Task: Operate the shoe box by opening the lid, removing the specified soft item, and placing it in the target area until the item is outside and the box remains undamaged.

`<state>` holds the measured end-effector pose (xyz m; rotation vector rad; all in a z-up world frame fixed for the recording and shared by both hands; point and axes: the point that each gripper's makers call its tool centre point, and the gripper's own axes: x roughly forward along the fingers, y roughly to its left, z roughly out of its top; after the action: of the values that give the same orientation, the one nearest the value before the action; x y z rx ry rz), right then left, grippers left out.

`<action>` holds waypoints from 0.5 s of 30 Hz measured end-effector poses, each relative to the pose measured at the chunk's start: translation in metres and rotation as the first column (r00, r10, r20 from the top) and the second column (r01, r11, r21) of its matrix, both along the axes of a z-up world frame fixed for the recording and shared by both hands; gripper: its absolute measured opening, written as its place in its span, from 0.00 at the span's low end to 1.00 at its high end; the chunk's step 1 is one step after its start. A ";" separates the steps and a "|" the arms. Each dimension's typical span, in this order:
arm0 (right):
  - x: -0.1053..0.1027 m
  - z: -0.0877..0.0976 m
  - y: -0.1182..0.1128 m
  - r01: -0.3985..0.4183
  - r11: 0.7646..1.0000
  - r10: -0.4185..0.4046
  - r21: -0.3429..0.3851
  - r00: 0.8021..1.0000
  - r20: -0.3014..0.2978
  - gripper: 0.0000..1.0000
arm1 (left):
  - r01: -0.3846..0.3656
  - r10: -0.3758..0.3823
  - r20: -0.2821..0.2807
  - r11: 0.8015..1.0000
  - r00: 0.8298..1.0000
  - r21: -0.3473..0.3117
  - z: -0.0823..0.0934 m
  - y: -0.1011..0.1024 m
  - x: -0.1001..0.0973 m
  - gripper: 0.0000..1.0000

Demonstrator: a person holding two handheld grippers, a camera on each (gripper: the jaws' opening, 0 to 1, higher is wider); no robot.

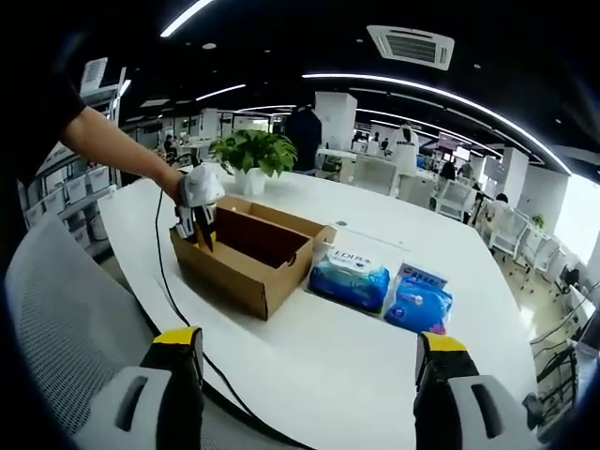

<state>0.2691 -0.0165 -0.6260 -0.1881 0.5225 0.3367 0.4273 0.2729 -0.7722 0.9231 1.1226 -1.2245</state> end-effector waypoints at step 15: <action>-0.001 -0.001 -0.002 0.005 1.000 -0.005 -0.004 1.000 -0.003 0.93 | -0.048 0.047 0.032 0.999 0.998 0.012 -0.009 0.004 0.005 0.23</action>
<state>0.2685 -0.0182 -0.6265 -0.1897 0.5265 0.3313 0.4325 0.2765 -0.7809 0.9176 1.1220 -1.1613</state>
